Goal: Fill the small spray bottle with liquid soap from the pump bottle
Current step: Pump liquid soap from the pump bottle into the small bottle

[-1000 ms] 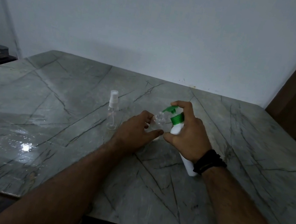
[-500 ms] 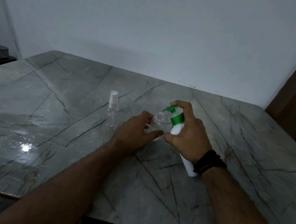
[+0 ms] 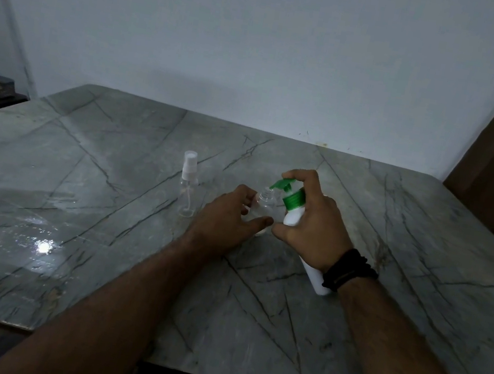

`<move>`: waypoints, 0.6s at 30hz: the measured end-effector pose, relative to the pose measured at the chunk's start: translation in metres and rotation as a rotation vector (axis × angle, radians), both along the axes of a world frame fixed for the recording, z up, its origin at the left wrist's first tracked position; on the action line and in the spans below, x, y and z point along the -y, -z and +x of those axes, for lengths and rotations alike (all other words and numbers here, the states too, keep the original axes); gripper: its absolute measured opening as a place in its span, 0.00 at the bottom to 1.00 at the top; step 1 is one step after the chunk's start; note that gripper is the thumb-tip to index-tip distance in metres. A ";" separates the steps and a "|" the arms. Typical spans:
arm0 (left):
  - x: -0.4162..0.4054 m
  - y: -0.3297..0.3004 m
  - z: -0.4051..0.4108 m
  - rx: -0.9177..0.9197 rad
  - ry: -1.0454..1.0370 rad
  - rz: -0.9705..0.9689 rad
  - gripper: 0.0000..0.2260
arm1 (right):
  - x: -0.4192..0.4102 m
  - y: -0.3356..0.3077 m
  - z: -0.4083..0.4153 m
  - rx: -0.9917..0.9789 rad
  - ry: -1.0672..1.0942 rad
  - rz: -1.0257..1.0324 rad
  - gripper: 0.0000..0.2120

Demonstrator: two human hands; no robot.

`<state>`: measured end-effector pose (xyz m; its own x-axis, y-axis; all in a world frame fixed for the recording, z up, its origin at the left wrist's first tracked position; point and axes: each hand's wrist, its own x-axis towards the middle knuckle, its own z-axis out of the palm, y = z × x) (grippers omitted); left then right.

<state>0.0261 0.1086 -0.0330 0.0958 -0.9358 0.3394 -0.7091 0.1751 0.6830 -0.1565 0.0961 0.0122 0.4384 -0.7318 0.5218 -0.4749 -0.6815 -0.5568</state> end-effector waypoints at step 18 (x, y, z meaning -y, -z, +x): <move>0.004 0.004 0.002 0.004 -0.001 -0.002 0.24 | 0.000 0.000 -0.001 0.009 0.013 0.007 0.36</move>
<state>0.0279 0.1051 -0.0367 0.0956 -0.9350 0.3417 -0.7123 0.1755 0.6796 -0.1570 0.0963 0.0121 0.4244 -0.7407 0.5208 -0.4784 -0.6718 -0.5656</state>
